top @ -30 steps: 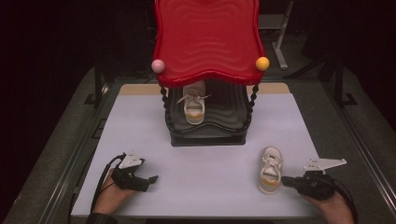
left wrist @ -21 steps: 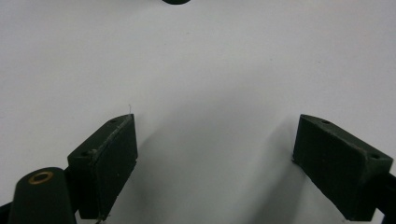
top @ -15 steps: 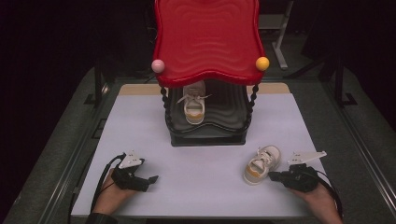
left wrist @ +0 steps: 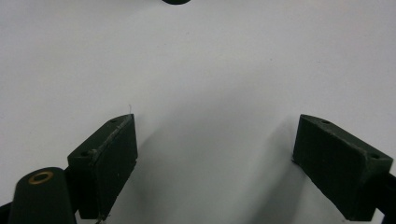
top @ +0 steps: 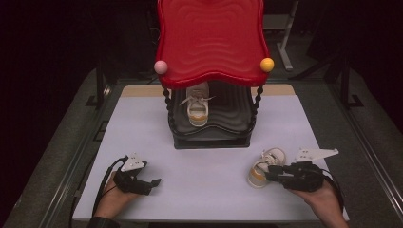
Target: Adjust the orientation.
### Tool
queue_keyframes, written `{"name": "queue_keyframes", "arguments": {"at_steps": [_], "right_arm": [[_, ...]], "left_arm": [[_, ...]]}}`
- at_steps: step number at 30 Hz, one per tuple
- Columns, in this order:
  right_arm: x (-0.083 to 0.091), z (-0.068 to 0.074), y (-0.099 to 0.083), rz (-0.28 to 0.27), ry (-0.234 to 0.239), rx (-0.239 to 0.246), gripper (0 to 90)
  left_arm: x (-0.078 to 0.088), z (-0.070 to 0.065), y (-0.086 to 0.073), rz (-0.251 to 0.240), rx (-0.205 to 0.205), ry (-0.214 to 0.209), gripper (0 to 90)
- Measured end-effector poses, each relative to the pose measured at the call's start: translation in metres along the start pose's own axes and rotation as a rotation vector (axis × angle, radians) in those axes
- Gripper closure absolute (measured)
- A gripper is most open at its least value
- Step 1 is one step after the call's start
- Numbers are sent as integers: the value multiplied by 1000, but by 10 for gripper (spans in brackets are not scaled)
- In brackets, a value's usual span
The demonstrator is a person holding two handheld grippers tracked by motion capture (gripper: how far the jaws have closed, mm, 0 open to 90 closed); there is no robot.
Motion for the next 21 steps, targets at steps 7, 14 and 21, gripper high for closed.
{"name": "queue_keyframes", "arguments": {"at_steps": [7, 14, 21], "right_arm": [[-29, 6, 11, 54, 48, 25, 642], [-42, 3, 4, 122, 59, 11, 668], [-41, 8, -1, 127, 88, 31, 726]], "left_arm": [[0, 0, 0, -1, 0, 0, 132], [0, 0, 0, 0, -1, 0, 132], [0, 0, 0, -1, 0, 0, 131]]}}
Point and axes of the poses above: each handheld gripper's, and its own axes: x roughly backward along the jaws, y roughly out of its top, z roughly to its left, the point moved 8 cm from there along -x, roughly forward along the jaws, and after that the axes turned 13 degrees about x, right-handed, at the moved point
